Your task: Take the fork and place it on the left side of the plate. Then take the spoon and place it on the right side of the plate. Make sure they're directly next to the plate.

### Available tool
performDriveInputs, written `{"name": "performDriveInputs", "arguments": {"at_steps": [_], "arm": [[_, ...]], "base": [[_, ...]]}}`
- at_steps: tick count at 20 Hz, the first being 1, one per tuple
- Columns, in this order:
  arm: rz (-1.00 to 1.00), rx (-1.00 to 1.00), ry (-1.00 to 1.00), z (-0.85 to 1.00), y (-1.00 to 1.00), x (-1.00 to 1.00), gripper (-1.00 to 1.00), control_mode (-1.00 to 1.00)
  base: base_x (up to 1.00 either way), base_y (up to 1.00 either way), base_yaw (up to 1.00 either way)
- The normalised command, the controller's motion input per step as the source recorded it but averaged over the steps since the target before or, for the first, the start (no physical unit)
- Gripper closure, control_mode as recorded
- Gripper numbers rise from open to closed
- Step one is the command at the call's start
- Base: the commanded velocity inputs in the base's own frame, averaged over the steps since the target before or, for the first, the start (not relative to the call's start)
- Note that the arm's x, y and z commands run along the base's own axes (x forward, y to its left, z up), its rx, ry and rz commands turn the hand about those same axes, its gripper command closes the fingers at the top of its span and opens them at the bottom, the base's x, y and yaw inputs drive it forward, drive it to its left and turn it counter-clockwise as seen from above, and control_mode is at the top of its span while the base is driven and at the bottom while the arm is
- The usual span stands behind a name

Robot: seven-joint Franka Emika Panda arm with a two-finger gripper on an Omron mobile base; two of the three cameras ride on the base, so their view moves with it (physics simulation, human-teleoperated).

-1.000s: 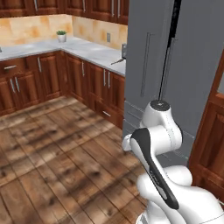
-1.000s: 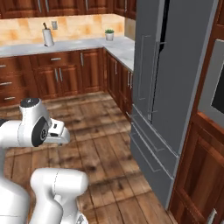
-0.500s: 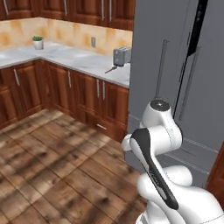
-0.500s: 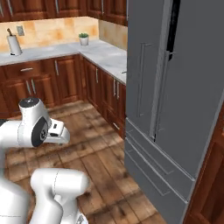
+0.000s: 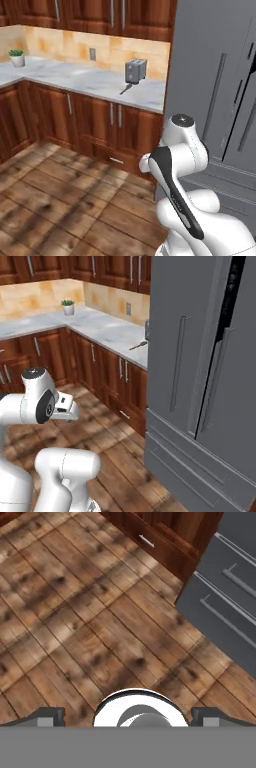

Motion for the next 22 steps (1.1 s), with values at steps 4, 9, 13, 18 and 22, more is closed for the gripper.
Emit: {"name": "performDriveInputs", "arguments": {"at_steps": [4,9,13,18,22], "arm": [[0.00,0.00,0.00,0.00,0.00,0.00,-1.00,1.00],[0.00,0.00,0.00,0.00,0.00,0.00,-1.00,1.00],[0.00,0.00,0.00,0.00,0.00,0.00,-1.00,1.00],[0.00,0.00,0.00,0.00,0.00,0.00,-1.00,1.00],[0.00,0.00,0.00,0.00,0.00,0.00,-1.00,1.00]], "base": [[1.00,0.71,-0.40],[0.93,0.63,-0.41],[0.95,0.55,-0.33],[0.78,0.59,-0.39],[0.52,0.62,-0.47]]}}
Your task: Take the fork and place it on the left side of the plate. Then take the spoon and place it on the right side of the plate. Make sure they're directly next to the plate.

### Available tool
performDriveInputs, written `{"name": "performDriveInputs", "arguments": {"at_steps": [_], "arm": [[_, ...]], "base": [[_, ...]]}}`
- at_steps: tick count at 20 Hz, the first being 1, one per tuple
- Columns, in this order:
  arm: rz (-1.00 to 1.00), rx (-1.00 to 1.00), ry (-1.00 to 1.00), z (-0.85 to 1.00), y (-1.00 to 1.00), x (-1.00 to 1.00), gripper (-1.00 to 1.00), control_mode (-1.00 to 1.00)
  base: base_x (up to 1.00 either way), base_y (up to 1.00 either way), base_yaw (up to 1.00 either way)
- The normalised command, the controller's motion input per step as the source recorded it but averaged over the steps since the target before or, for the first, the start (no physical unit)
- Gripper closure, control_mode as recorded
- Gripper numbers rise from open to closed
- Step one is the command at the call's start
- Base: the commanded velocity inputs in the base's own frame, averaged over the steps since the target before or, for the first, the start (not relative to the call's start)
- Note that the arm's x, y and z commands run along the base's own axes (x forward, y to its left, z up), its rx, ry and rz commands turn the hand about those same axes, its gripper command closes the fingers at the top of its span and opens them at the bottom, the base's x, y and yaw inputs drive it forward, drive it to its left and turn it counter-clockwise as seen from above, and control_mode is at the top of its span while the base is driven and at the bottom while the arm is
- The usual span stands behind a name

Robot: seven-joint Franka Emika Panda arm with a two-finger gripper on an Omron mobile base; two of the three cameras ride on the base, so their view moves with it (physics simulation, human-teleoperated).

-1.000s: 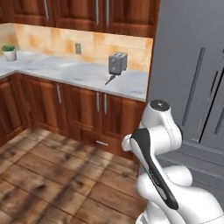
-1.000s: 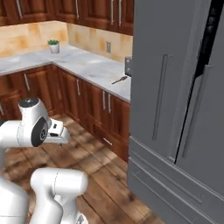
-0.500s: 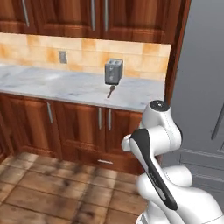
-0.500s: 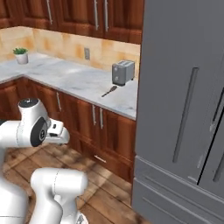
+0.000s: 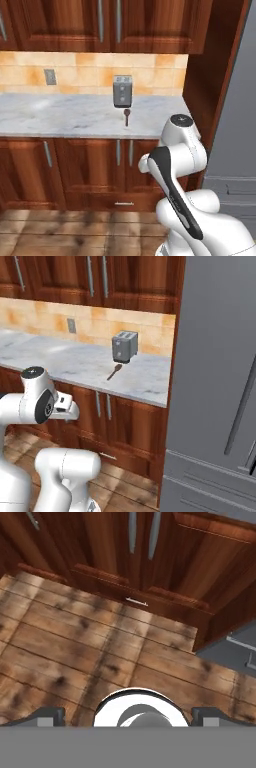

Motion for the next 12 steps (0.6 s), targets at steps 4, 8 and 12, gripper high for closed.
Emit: {"name": "performDriveInputs", "arguments": {"at_steps": [4,8,12], "arm": [[0.00,0.00,0.00,0.00,0.00,0.00,-1.00,1.00],[0.00,0.00,0.00,0.00,0.00,0.00,-1.00,1.00],[0.00,0.00,0.00,0.00,0.00,0.00,-1.00,1.00]], "base": [[0.60,0.61,-0.46],[0.85,0.53,-0.39],[0.87,0.22,-0.29]]}}
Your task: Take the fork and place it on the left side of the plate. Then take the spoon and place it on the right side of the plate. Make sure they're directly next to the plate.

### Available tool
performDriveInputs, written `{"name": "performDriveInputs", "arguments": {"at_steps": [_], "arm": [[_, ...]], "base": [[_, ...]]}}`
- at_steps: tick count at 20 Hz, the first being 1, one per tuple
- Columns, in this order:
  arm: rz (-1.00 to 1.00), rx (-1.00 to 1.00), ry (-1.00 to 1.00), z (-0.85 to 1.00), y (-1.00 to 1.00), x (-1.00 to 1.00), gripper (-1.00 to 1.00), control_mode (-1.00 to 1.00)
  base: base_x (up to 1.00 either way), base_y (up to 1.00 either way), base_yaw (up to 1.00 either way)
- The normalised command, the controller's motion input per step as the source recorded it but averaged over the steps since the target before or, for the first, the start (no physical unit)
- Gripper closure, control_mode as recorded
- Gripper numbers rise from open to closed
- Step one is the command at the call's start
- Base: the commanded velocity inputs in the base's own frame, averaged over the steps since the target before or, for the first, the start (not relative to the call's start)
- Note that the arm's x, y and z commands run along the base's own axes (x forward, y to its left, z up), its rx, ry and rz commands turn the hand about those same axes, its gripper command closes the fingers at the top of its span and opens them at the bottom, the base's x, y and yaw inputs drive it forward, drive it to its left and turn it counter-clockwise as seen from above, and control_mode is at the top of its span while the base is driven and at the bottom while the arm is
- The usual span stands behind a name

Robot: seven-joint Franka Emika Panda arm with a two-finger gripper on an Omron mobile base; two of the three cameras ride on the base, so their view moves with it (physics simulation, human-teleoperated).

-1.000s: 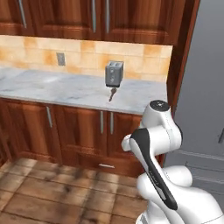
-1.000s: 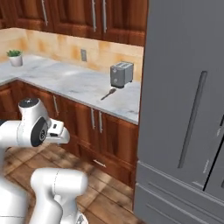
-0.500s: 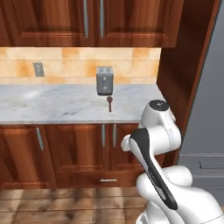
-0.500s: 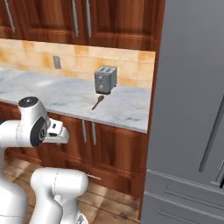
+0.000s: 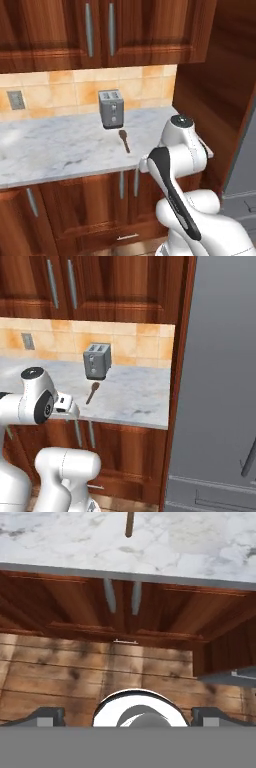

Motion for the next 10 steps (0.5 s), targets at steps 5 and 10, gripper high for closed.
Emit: {"name": "performDriveInputs", "arguments": {"at_steps": [5,10], "arm": [[0.00,0.00,0.00,0.00,0.00,0.00,-1.00,1.00],[0.00,0.00,0.00,0.00,0.00,0.00,-1.00,1.00]], "base": [[0.71,0.30,-0.25],[0.32,0.54,-0.14]]}}
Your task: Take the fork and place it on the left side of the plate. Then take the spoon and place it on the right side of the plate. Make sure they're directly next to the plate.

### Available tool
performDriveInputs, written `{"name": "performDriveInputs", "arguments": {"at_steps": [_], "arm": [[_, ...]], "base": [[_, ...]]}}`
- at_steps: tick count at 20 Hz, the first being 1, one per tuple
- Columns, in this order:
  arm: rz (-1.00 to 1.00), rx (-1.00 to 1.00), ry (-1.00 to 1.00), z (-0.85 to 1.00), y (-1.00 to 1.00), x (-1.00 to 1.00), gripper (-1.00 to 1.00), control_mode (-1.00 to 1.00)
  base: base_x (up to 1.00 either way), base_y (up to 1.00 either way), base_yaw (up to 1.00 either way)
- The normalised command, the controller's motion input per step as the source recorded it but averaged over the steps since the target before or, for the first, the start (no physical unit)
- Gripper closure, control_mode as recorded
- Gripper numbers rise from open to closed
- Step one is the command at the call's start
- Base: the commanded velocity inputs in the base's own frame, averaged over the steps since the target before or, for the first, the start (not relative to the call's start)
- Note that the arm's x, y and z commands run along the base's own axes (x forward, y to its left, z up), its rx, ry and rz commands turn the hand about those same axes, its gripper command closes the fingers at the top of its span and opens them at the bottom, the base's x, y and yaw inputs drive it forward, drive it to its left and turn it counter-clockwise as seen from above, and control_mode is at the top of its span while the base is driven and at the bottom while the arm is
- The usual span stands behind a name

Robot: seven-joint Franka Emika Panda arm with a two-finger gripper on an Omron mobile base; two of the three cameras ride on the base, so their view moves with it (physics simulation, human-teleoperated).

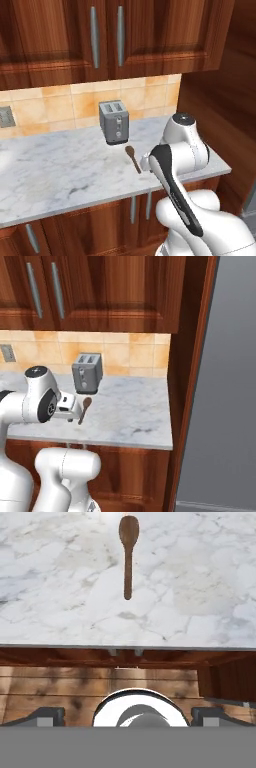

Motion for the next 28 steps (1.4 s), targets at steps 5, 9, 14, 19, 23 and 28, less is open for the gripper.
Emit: {"name": "performDriveInputs", "arguments": {"at_steps": [5,9,14,19,23,28], "arm": [[0.00,0.00,0.02,-0.09,0.01,0.17,-1.00,-1.00],[0.00,0.01,0.09,-0.54,-0.13,0.70,-1.00,-1.00],[0.00,0.00,0.02,-0.37,-0.18,0.51,-1.00,-1.00],[0.00,0.00,0.03,-0.45,0.00,0.62,-1.00,-1.00],[0.00,0.00,0.03,-0.32,0.00,0.61,-1.00,-1.00],[0.00,0.00,0.03,-0.32,0.03,0.60,-1.00,-1.00]], "base": [[0.42,0.38,-0.06],[0.00,0.00,0.00],[0.00,0.00,0.00],[0.00,0.00,0.00],[0.00,0.00,0.00],[0.00,0.00,0.00]]}}
